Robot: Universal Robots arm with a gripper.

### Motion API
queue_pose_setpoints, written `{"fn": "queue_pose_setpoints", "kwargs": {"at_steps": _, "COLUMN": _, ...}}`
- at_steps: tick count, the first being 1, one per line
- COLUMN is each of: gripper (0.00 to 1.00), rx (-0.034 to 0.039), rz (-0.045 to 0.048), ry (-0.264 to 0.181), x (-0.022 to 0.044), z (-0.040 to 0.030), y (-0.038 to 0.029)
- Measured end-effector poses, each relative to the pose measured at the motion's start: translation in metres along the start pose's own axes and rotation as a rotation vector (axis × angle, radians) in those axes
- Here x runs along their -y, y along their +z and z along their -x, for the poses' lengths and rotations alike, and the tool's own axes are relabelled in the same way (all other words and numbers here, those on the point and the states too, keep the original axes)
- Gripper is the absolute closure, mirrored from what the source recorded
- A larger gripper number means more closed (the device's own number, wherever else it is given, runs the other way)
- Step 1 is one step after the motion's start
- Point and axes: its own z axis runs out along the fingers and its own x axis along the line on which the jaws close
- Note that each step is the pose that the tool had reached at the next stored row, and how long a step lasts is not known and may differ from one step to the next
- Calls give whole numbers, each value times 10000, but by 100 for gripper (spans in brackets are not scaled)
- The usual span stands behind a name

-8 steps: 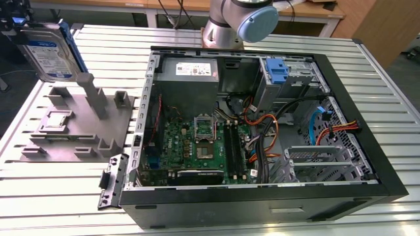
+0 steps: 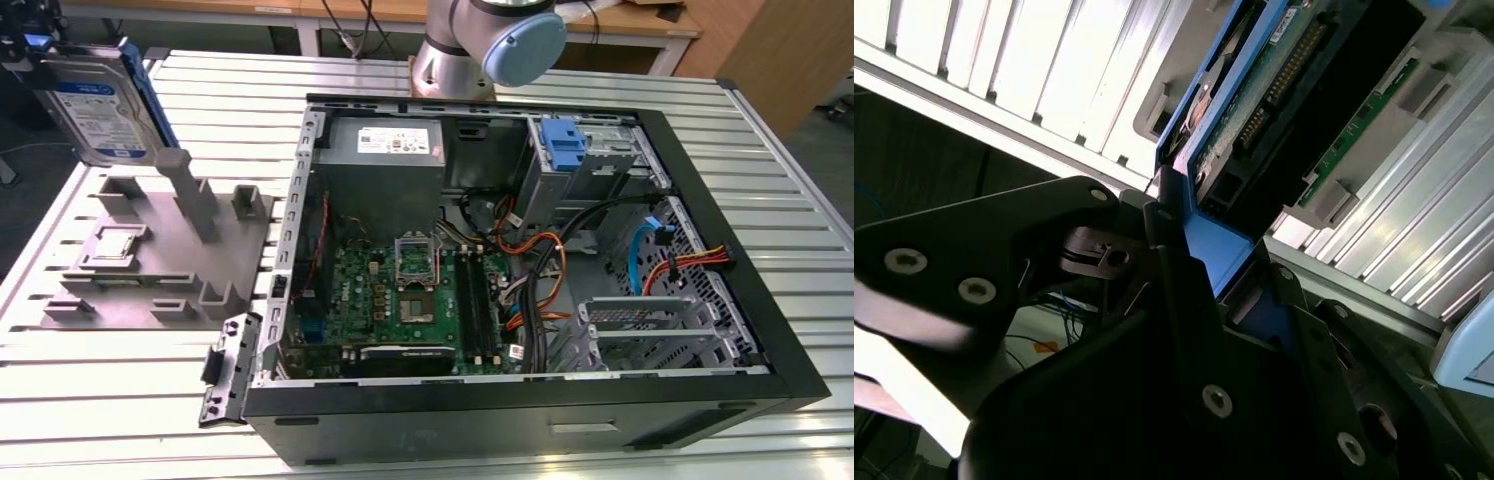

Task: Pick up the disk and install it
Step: 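Pick up the disk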

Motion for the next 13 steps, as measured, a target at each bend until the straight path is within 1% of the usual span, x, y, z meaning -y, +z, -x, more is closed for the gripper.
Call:
{"fn": "queue_pose_setpoints", "kwargs": {"at_steps": 7, "gripper": 63, "rx": 0, "rz": 0, "ry": 0, "x": 0, "z": 0, "y": -11}}
{"fn": "queue_pose_setpoints", "kwargs": {"at_steps": 9, "gripper": 63, "rx": 0, "rz": 0, "ry": 0, "x": 0, "z": 0, "y": -36}}
{"fn": "queue_pose_setpoints", "kwargs": {"at_steps": 13, "gripper": 63, "rx": 0, "rz": -1, "ry": 0, "x": 0, "z": 1, "y": -42}}
